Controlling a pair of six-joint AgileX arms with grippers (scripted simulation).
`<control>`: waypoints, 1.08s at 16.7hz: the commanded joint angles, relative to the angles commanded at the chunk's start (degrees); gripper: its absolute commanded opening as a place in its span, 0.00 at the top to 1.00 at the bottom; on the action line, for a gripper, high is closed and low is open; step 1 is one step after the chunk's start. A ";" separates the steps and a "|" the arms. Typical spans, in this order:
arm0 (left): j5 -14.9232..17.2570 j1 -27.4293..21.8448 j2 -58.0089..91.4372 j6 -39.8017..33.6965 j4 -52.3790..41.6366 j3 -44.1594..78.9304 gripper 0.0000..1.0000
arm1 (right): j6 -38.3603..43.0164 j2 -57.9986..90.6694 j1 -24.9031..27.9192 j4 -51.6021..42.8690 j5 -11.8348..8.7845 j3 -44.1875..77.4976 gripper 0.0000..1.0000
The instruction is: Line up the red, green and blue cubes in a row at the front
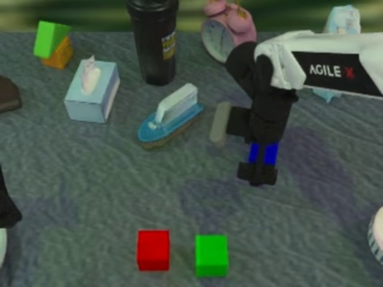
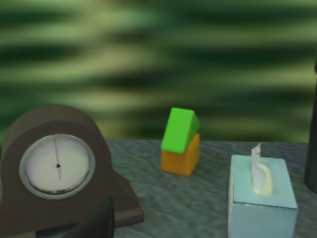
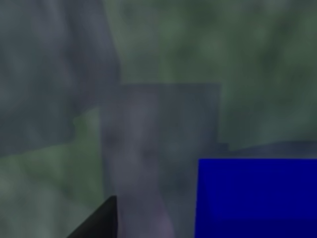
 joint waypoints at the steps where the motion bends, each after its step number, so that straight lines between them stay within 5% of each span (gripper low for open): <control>1: 0.00 0.00 0.00 0.00 0.00 0.00 0.00 | 0.00 0.00 0.00 0.00 0.00 0.00 0.08; 13: 0.00 0.00 0.00 0.00 0.00 0.00 0.00 | 0.00 0.00 0.00 0.00 0.00 0.00 0.98; 18: 0.00 0.00 0.00 0.00 0.00 0.00 0.00 | 0.00 0.00 0.00 0.00 0.00 0.00 1.00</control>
